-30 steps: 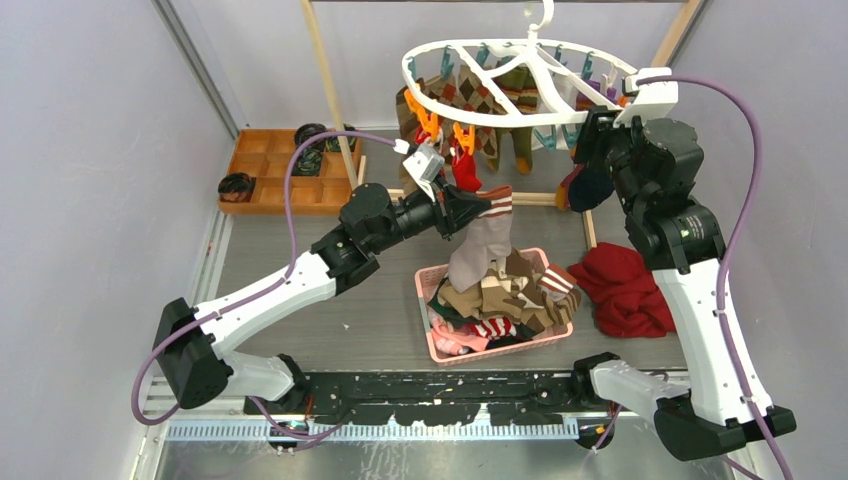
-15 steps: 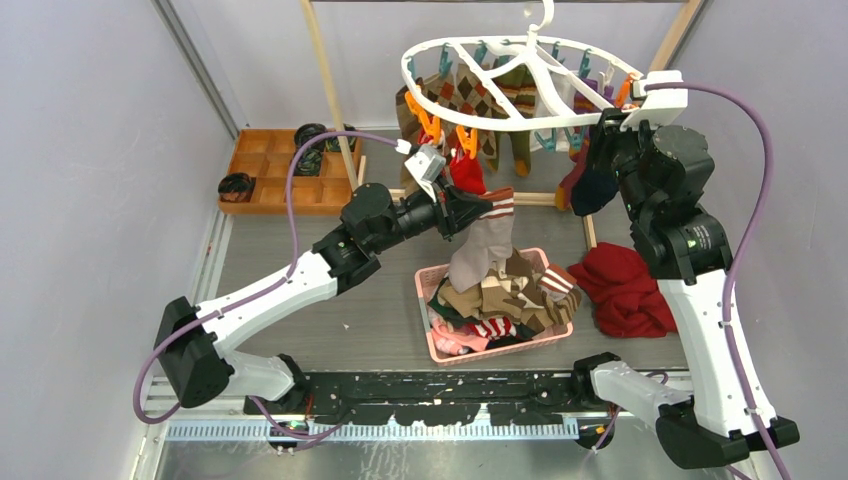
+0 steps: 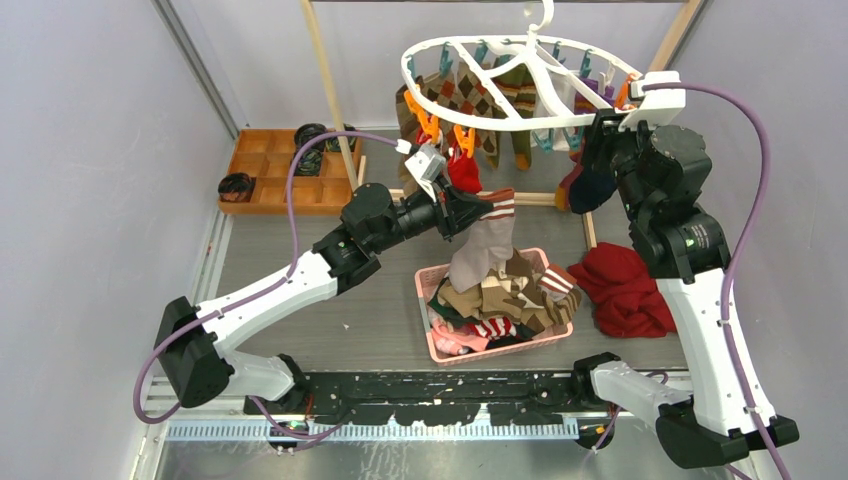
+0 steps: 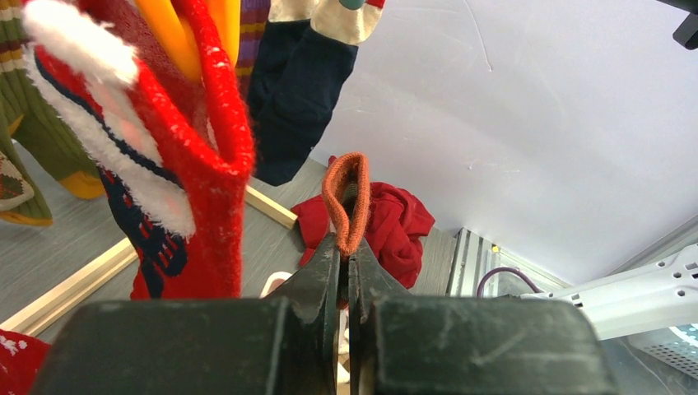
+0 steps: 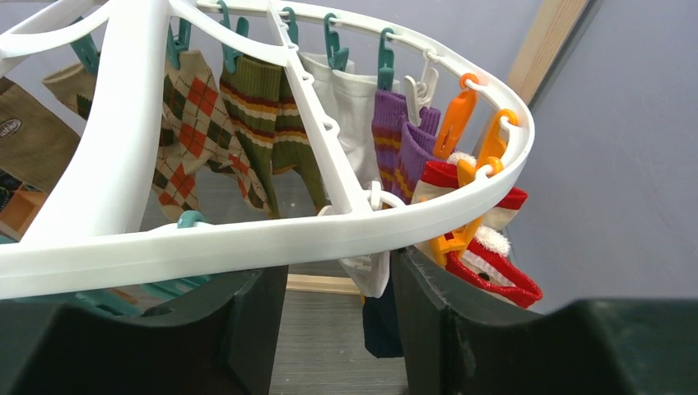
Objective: Clip the socks to the hanger
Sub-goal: Open the clamp at the hanger.
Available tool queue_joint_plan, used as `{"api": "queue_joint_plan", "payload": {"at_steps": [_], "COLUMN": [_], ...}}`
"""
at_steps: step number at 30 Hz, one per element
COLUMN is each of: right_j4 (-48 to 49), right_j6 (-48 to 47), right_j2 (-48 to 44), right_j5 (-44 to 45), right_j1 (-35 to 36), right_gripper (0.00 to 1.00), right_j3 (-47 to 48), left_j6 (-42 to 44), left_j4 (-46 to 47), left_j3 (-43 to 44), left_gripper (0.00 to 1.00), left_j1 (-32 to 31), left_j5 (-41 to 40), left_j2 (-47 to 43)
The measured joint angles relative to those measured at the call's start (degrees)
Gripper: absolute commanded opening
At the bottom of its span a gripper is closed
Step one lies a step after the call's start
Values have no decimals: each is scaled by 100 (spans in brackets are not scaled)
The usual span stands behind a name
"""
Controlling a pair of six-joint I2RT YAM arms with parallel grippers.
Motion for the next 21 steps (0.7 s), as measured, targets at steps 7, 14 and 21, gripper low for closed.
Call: {"api": "queue_joint_plan", "payload": {"at_steps": [7,14,21], "right_j4": [4,20,24], "right_j6": [0,-4,-20], "right_j2": [55,131,162], "right_j5": [0,33,61], "right_j1": [0,0,0], "right_gripper": [53,47,32], "right_j3": [-2,-22,-22], "left_j6": [-2,2,17], "left_j4": [0,0,0], "left_j3": [0,0,0], "left_gripper": [0,0,0], "left_j1": [0,0,0], "left_j5": [0,0,0], "left_j2": [0,0,0]}}
